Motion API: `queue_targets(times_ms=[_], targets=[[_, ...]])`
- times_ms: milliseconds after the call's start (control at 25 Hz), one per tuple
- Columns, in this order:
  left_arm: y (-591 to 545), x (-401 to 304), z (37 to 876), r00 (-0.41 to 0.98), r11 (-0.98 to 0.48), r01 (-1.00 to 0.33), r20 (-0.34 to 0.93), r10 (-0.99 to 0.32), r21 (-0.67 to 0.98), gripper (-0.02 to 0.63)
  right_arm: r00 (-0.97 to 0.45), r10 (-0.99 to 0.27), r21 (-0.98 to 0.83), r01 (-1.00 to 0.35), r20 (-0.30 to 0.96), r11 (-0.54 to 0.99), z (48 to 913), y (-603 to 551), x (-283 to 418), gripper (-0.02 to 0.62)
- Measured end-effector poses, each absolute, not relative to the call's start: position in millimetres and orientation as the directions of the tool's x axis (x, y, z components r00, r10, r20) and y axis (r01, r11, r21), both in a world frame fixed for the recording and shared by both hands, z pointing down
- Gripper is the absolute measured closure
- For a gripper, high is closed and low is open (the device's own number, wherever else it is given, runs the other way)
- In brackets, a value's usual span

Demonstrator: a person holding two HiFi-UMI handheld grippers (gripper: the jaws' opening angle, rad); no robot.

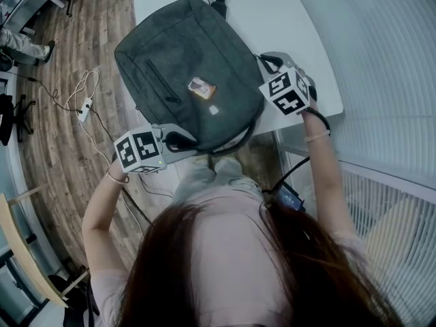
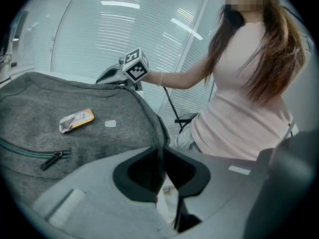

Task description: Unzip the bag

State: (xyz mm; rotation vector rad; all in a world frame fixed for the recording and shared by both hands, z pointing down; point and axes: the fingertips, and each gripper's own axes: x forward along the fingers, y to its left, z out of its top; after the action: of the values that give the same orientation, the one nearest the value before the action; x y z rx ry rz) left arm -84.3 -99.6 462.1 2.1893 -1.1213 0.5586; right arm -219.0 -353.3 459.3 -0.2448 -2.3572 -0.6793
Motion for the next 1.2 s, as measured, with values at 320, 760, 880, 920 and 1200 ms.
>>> queue_targets(times_ms=[320, 760, 880, 920, 1200], targets=[[-99.5, -84.0, 462.4, 0.562, -0.458, -0.822, 0.608, -0.561, 0.338, 0.549, -0.756, 0.011, 0.396, 0.354, 0.654, 0.847, 458.0, -352.8, -230.5, 0.577], [-100.0, -83.8, 463.1, 0.565, -0.458, -0.82, 0.609, -0.557, 0.342, 0.549, -0.75, 0.016, 0.394, 0.366, 0.661, 0.843, 457.6, -353.3, -250.4, 0.574], [-100.5, -83.9, 463.6, 0.569, -0.458, -0.818, 0.608, -0.554, 0.348, 0.551, -0.751, 0.017, 0.393, 0.365, 0.66, 0.844, 457.5, -353.3, -255.2, 0.574], [-100.6, -83.9, 463.7, 0.57, -0.458, -0.817, 0.608, -0.553, 0.349, 0.551, -0.751, 0.018, 0.392, 0.365, 0.66, 0.845, 457.5, -353.3, -256.8, 0.572], [-103.2, -82.5, 464.0, 0.569, -0.455, -0.818, 0.607, -0.555, 0.352, 0.551, -0.749, 0.022, 0.381, 0.361, 0.662, 0.851, 458.3, -354.7, -263.2, 0.571]])
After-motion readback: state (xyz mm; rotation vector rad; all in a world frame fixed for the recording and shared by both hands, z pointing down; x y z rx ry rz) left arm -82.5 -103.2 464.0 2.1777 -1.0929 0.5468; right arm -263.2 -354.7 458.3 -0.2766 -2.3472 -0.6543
